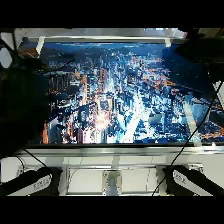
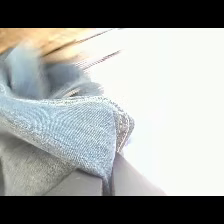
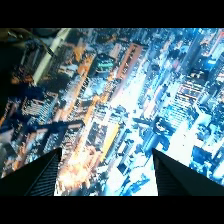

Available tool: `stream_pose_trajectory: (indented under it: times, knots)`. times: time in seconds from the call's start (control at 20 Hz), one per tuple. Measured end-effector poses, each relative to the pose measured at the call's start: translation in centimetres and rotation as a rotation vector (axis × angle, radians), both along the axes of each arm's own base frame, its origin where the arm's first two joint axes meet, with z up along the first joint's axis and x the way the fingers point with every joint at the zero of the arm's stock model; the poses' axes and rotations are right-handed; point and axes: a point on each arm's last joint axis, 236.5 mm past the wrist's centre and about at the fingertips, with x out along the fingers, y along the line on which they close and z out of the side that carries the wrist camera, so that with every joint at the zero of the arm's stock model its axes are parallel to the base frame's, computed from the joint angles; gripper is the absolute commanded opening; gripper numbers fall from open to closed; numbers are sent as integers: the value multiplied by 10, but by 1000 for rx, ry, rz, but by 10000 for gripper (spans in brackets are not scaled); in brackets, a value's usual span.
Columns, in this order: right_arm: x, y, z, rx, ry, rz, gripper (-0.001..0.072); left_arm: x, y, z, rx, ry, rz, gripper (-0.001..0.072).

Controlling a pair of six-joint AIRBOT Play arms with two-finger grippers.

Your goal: Fold the clothes and pants, and hang the long-sleeved shirts on hangers.

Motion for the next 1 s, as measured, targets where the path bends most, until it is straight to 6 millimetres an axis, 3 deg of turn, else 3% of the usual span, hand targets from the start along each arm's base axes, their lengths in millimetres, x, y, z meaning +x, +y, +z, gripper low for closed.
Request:
stream_pose_trajectory:
  times: [0.1, 0.2, 0.25, 0.35, 0.5, 0.65, 0.7, 0.75, 0.8, 0.9, 1.0]
  knots:
    - [-1, -1, -2, -19, 1, 9, 622, -7, -80, 6, -71, -23, -179, 12]
    - [-1, -1, -2, -25, -4, 17, 619, -18, -150, -5, -105, 2, -327, 12]
    - [0, -1, -2, -29, -8, 16, 531, -24, -182, -18, -114, 33, -388, 12]
    - [4, -7, -8, -53, 1, 1, 48, -37, -238, -54, -114, 109, -479, 12]
    - [16, -23, -27, -115, 42, -35, 52, -60, -310, -120, -99, 234, -580, 12]
    - [31, -38, -60, -185, 126, -44, 52, -93, -373, -178, -123, 334, -673, 12]
    - [35, -44, -72, -207, 163, -46, 52, -102, -390, -188, -141, 343, -699, 84]
    - [40, -48, -85, -227, 201, -49, 52, -108, -405, -192, -164, 340, -723, 440]
    - [45, -53, -99, -244, 236, -53, 52, -110, -417, -190, -187, 326, -740, 720]
    - [55, -60, -121, -264, 294, -55, 124, -94, -422, -160, -198, 235, -750, 695]
    - [64, -61, -140, -265, 341, -48, 297, -58, -397, -114, -142, 97, -714, 694]
